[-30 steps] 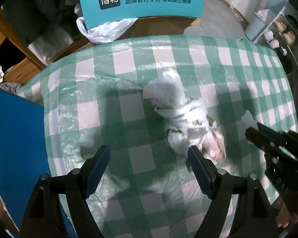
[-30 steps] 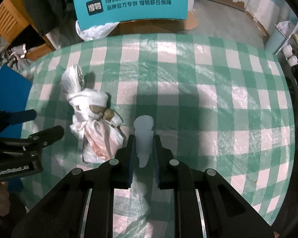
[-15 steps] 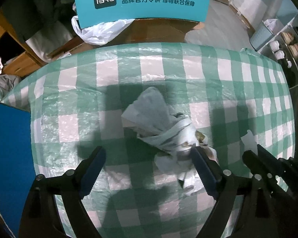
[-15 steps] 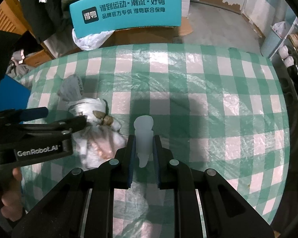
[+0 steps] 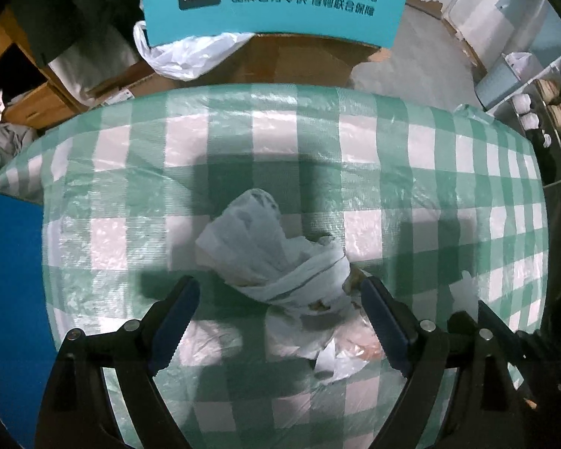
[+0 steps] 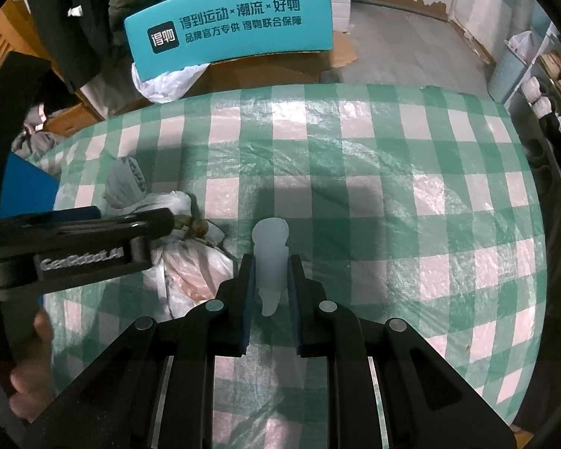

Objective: Organize soft objects
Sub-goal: 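Grasp the white cloth bundle with the left gripper while the right gripper grasps the small white cup, then lift and carry the white bundle and white cup toward the box with both tools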

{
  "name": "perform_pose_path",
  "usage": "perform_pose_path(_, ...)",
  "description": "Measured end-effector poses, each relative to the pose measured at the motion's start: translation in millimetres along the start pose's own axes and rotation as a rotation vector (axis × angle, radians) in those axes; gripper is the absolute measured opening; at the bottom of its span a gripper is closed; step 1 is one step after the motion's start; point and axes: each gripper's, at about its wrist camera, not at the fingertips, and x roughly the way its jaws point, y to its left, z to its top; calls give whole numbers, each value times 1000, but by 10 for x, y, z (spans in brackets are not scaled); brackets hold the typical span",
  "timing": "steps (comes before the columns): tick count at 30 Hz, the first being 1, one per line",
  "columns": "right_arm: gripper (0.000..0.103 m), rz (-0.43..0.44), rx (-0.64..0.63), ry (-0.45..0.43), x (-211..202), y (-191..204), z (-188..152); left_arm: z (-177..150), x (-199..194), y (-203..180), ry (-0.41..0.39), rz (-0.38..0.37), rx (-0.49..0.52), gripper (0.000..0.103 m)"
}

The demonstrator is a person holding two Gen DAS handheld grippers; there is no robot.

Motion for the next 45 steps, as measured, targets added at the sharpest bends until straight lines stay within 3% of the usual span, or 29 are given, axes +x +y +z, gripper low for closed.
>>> perform_pose_path(8, 15, 4, 4, 3, -9, -6, -22, -6, 154, -12, 2, -8, 9, 89)
perform_pose_path(14, 15, 7, 6, 4, -13, 7, -20, -16, 147, 60, -15, -35, 1, 67)
perform_pose_path(18, 15, 8, 1, 4, -19, 29, -21, -38, 106, 81, -23, -40, 12, 63)
perform_pose_path(36, 15, 17, -30, -23, -209, 182, -47, -313, -398, 46, -143, 91, 229, 61)
perform_pose_path(45, 15, 19, -63, -49, -422, 306, -83, -528, -684, 213, -196, 137, 277, 61)
